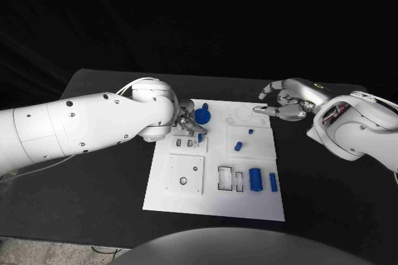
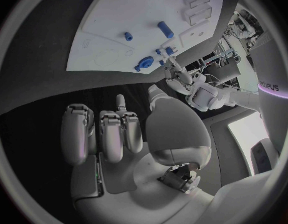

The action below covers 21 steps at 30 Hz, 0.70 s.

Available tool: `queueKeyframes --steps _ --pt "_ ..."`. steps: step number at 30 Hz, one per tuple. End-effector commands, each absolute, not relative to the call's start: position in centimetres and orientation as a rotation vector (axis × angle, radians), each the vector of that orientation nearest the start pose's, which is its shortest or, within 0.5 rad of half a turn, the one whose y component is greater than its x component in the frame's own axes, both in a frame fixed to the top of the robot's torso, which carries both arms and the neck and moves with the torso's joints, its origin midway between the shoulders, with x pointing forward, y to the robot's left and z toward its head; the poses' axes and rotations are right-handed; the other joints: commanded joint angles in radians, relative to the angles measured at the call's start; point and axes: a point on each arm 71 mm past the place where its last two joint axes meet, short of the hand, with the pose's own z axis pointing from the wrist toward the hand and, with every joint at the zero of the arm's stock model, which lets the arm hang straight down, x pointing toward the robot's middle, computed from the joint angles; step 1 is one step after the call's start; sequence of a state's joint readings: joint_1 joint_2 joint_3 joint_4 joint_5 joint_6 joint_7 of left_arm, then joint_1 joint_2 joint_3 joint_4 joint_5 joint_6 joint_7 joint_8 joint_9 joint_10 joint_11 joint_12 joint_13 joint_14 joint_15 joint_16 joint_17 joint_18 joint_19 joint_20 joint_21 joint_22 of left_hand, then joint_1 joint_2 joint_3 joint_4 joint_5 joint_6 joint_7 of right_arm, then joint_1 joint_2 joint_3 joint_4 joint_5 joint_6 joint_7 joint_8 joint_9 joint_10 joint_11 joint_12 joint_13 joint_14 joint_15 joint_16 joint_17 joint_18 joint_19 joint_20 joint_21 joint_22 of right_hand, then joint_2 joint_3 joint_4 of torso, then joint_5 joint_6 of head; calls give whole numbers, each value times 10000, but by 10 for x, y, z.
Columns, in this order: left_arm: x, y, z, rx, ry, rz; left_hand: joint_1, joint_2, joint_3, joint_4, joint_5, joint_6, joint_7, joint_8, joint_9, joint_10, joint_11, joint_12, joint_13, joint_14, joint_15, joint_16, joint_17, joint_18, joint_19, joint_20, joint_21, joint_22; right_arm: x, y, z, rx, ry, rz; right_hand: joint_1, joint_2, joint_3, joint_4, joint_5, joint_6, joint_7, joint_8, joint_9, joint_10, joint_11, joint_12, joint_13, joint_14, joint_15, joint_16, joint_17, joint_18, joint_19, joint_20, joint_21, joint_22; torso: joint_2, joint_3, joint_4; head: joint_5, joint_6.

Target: Assemble the parts on the task board

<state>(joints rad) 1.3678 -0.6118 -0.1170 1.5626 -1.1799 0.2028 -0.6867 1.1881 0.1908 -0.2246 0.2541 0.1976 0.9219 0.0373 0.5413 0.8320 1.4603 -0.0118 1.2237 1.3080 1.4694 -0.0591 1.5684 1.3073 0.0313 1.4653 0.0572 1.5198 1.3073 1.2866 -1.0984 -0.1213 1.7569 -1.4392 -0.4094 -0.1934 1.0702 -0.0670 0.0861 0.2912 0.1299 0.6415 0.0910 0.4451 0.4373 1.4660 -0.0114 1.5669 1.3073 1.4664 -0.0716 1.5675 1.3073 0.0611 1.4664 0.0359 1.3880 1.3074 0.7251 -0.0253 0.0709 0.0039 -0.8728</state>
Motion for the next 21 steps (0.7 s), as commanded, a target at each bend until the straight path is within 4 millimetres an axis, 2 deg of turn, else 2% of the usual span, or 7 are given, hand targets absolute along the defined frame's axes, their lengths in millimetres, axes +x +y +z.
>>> queueKeyframes --steps 1,7,13,21 --pt "475 100 -173 1602 22824 -3282 18 4 76 -18 58 -33 36 -68 14 1105 -109 3471 2628 1014 -56 24 2635 16 -8 -83 -55 1379 443 -259 -154 -532 16220 5400 -9 63 14 -38 69 75 -10 59 -8 1048 75 39 2635 1044 46 33 2635 -186 328 68 7 2078 -1 4 12 -16 2" --pt "474 98 -174 1615 22953 -3329 22 2 90 -22 66 -37 40 -102 18 1105 -107 3471 2628 1014 -54 24 2635 17 -12 -82 -59 1374 443 -260 -154 -520 16264 5354 9 79 18 -40 71 99 -7 58 -20 1048 77 39 2635 1044 47 33 2635 -181 319 69 -14 2071 3 6 17 -2 2" --pt "474 97 -177 1604 23073 -3313 63 -15 134 -61 100 -23 40 -177 37 1105 -103 3471 2628 1014 -51 24 2635 17 -13 -81 -64 1376 443 -259 -155 -550 16303 5375 9 79 18 -40 71 99 -7 58 -20 1048 77 39 2635 1044 47 33 2635 -181 319 69 -14 2071 6 -3 -5 19 2" --pt "473 93 -181 1661 23215 -3359 101 -20 179 -97 140 2 38 -231 57 1105 -105 3471 2628 1014 -51 24 2635 17 -14 -80 -68 1376 443 -258 -156 -563 16351 5366 21 90 21 -42 71 115 -5 57 -28 1048 78 39 2635 1044 49 33 2635 -179 315 70 -23 2068 8 -1 7 10 2"
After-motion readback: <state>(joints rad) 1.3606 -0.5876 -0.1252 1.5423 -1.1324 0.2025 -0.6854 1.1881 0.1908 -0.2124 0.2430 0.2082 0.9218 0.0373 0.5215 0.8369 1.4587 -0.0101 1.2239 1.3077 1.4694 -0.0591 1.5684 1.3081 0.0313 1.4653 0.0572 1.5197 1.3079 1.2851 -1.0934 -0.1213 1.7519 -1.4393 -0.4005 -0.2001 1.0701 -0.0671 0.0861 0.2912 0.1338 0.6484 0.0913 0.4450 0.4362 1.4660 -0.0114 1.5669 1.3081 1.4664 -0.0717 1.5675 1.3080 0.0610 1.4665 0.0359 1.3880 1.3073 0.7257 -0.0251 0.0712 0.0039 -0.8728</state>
